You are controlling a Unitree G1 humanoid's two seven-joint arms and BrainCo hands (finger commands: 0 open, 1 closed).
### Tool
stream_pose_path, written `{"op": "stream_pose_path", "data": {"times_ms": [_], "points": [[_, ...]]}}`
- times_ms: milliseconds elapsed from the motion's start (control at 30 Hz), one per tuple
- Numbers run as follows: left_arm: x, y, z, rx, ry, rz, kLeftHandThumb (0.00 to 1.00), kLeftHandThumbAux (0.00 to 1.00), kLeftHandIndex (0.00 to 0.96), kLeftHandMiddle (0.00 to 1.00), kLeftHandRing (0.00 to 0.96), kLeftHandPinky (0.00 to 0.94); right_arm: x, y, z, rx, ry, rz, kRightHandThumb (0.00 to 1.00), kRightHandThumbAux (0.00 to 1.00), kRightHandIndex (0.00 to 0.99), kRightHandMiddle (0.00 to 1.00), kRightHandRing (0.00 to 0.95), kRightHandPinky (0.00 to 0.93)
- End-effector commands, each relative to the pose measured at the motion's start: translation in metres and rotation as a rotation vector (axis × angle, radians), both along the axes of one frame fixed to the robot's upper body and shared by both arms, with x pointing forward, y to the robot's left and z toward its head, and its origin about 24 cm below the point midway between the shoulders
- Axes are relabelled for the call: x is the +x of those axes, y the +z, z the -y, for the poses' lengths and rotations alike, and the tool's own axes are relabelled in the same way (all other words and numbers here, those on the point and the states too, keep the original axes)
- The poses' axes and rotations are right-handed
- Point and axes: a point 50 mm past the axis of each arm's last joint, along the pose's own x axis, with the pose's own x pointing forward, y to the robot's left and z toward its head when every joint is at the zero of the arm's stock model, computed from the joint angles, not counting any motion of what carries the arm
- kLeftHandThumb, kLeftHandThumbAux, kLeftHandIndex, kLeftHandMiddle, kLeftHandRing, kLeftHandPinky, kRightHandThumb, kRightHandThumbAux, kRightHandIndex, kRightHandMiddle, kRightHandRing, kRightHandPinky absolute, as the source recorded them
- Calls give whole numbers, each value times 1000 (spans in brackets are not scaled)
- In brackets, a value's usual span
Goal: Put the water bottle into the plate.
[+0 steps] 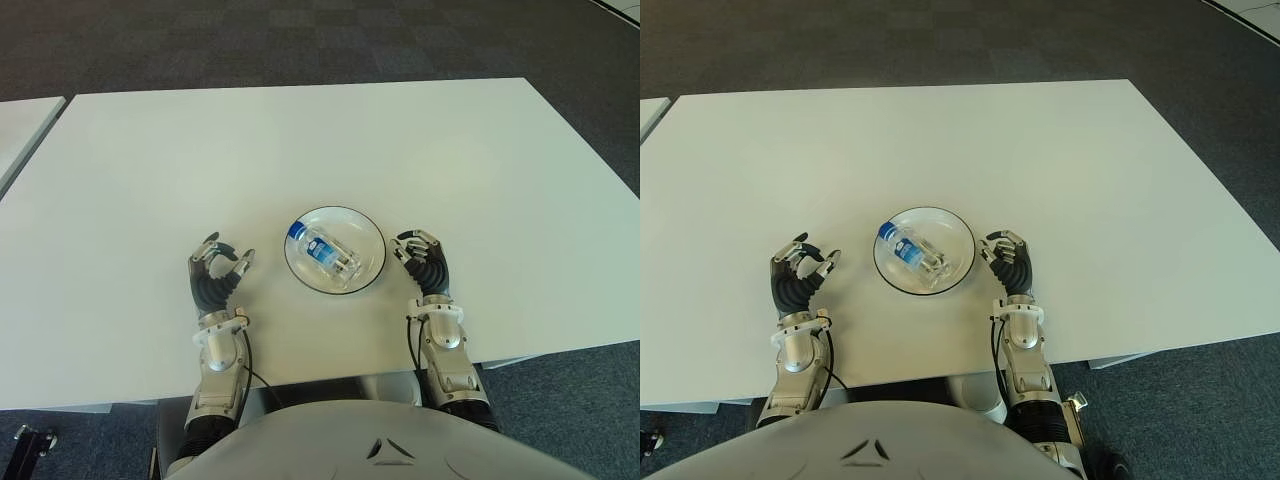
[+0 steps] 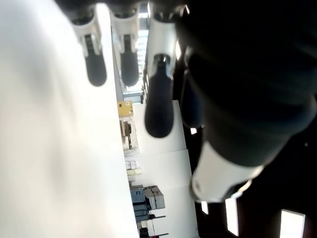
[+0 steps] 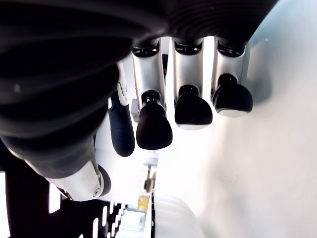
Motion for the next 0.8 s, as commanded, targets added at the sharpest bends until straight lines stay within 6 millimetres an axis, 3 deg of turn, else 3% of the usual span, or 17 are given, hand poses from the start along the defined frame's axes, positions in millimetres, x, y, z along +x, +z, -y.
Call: {"op": "stream_pose_path", "data": {"times_ms": [33,100,200,800], "points": [[-1,-4,0,8,-14,-33,411,798,513,684,674,652,-1,-3,-2,1,1,-21,705,726,437,832,846,855],[-1,-5,0,11,-33,-54,582,749,467,685,672,648,-1,-3,-2,2,0,-21,705,726,437,833,848,857],[-1,-8,0,19,-72,-101,663,726,446,687,671,642,-1,-3,-2,6,0,-23,705,726,437,835,850,859],[-3,-19,-5,-14,-233,-304,703,715,433,630,605,551,-2,-2,-3,-7,14,-17,705,727,437,830,845,851]]}}
